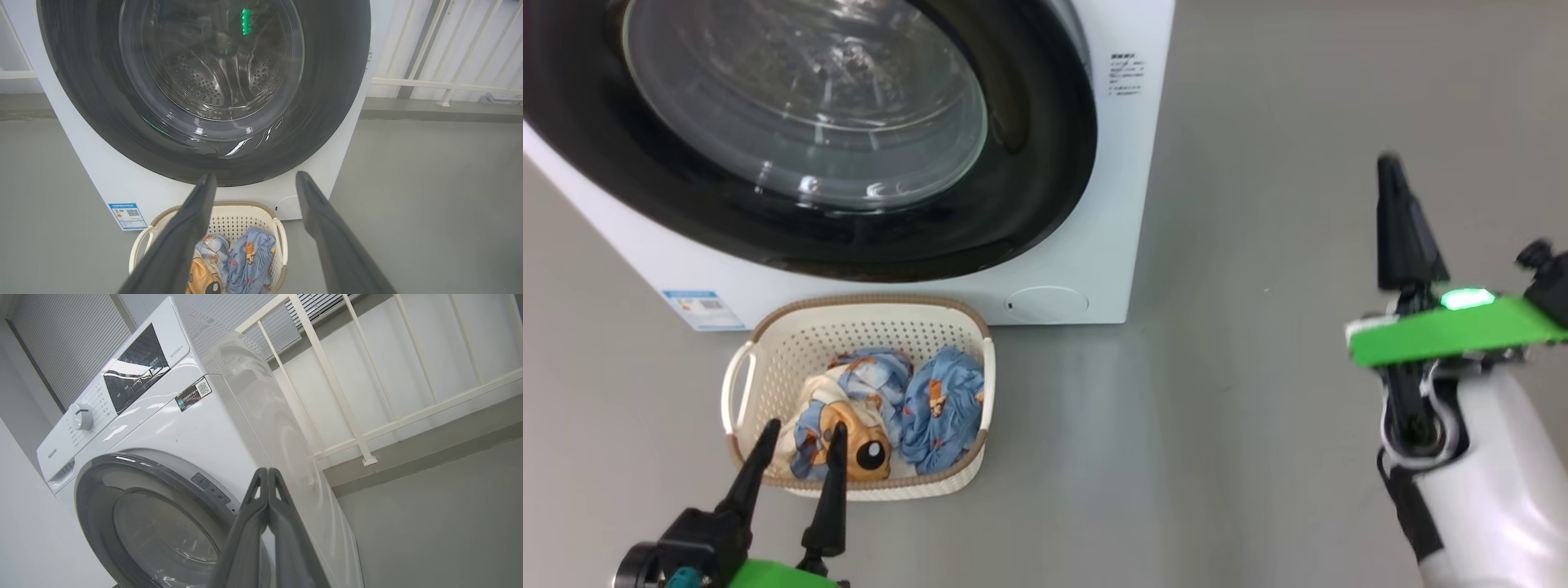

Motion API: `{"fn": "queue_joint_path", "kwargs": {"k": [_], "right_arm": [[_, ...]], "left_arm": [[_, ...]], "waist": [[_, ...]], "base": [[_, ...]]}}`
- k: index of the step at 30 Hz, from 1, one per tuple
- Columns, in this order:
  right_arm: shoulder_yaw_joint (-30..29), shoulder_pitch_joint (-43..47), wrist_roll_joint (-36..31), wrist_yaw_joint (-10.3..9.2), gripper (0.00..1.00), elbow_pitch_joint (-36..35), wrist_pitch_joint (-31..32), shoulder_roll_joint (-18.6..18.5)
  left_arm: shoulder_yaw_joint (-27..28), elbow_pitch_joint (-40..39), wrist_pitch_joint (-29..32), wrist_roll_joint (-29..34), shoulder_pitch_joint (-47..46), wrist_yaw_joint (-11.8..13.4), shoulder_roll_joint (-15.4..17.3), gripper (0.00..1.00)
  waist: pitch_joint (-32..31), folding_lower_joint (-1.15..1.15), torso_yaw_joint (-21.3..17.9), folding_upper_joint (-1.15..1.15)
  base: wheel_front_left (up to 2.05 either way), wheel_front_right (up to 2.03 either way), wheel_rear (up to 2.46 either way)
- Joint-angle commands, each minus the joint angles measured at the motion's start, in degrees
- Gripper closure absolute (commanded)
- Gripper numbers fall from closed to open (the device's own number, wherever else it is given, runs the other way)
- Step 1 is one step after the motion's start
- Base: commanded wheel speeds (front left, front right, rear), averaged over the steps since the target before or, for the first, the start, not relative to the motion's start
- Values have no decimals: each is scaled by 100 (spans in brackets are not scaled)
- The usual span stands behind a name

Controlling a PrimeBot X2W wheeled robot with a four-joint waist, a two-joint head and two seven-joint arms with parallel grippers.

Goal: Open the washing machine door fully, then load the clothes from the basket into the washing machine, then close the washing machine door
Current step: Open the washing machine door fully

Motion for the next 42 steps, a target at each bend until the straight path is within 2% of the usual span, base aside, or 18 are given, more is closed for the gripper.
{"fn": "queue_joint_path", "kwargs": {"k": [1,2,4,7,13,17,21,24,30,42], "right_arm": [[141,-327,315,9,100,-131,-26,-13],[141,-327,315,9,100,-131,-26,-13],[184,-530,731,9,100,-102,-26,-47],[255,-822,1623,9,100,-66,-26,-85],[735,-1334,3223,9,100,-55,12,-596],[924,-1706,4190,9,100,31,397,-838],[1006,-2062,4921,9,100,171,1057,-1025],[1034,-2322,5233,9,100,359,1534,-1112],[1302,-2828,5324,9,100,804,2421,-1244],[1469,-3685,5434,9,100,1533,3470,-1288]], "left_arm": [[166,-118,-37,-38,-249,-14,37,0],[166,-118,-37,-38,-249,-14,37,0],[145,-121,-37,-45,-302,-14,35,0],[92,-124,-37,-61,-390,-14,32,0],[-10,-146,-37,-147,-586,-14,27,0],[-76,-146,-37,-182,-714,-14,24,0],[-165,-145,-37,-262,-858,-14,23,0],[-239,-142,-37,-313,-966,-14,23,0],[-324,-127,-37,-424,-1149,-14,22,0],[-509,-128,-37,-597,-1323,-14,22,0]], "waist": [[118,0,113,0],[118,0,113,0],[178,0,163,0],[284,0,247,0],[505,0,404,0],[659,0,490,0],[831,0,580,0],[966,0,657,0],[1217,0,803,0],[1513,0,1047,0]], "base": [[0,0,0],[0,0,0],[0,0,0],[0,0,0],[0,0,0],[0,0,0],[0,0,0],[0,0,0],[0,0,0],[0,0,0]]}}
